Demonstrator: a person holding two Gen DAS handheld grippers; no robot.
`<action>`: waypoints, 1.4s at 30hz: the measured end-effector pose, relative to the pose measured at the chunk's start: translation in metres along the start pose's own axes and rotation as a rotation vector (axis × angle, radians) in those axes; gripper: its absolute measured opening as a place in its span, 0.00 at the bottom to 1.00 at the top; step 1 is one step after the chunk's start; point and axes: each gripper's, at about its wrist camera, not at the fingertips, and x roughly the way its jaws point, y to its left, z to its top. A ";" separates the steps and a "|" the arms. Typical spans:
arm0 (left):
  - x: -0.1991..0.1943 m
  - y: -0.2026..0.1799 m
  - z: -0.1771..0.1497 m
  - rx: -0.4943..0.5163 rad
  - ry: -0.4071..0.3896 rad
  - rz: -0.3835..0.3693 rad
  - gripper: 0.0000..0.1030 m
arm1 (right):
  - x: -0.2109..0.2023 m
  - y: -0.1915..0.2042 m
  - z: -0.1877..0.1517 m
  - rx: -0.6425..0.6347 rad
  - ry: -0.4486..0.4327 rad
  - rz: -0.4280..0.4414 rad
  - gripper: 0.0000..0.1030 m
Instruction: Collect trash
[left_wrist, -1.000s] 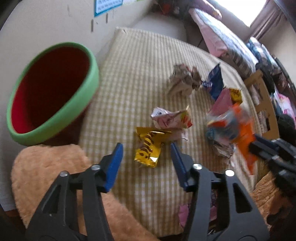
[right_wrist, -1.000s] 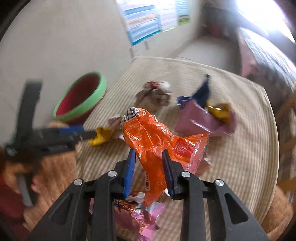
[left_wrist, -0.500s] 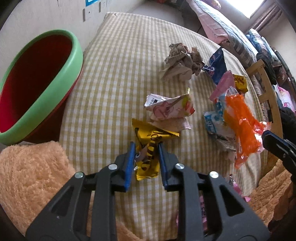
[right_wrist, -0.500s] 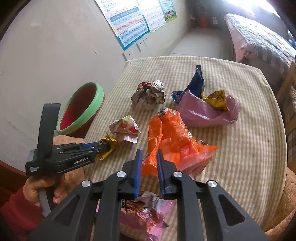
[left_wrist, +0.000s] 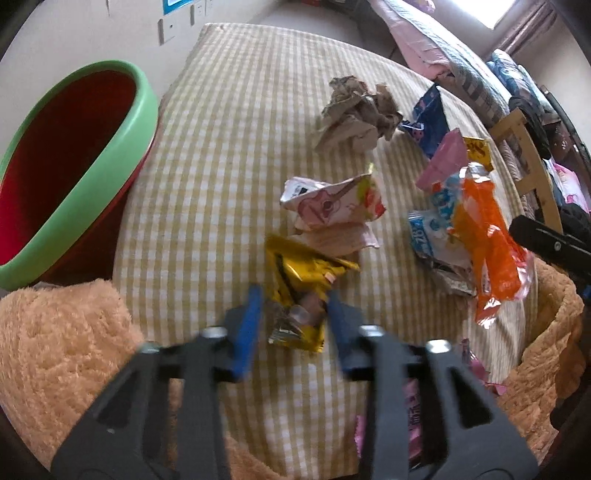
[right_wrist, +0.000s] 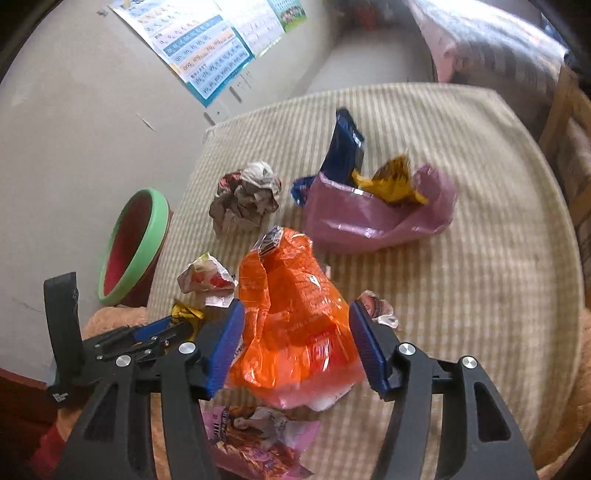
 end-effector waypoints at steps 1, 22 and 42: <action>0.000 0.000 -0.001 -0.001 -0.002 -0.001 0.25 | 0.003 0.000 -0.001 -0.002 0.005 -0.004 0.57; -0.078 0.006 0.004 -0.040 -0.244 0.015 0.17 | -0.038 0.038 -0.004 -0.084 -0.153 0.006 0.43; -0.140 0.012 0.035 -0.028 -0.441 0.109 0.17 | -0.052 0.077 0.007 -0.170 -0.211 0.041 0.43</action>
